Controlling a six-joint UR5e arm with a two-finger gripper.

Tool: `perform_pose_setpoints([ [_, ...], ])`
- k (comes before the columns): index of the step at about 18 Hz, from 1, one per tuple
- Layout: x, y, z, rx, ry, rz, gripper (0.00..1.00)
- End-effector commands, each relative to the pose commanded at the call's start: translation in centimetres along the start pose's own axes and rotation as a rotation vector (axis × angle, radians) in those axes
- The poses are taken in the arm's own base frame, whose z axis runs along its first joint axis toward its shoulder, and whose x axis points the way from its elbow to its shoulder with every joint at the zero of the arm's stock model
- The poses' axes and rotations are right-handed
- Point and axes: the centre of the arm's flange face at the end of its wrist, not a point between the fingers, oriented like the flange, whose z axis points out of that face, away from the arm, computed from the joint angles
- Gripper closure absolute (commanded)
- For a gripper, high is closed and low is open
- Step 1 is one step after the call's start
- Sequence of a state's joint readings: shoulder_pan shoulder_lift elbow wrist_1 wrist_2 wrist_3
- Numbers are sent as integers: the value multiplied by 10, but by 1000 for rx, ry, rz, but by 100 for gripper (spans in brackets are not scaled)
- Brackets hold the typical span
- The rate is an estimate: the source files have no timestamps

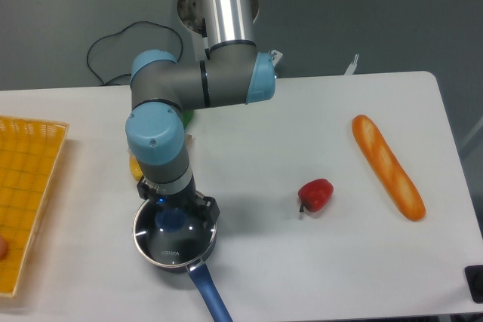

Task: Open the lid
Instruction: 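Close the gripper on the blue knob of the lid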

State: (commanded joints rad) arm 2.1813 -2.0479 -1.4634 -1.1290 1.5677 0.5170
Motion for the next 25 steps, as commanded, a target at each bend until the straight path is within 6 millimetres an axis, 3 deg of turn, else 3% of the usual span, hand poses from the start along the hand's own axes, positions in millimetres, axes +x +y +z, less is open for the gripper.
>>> perform_pose_setpoints([
  [25,10,-9,13,-6,21,4,0],
])
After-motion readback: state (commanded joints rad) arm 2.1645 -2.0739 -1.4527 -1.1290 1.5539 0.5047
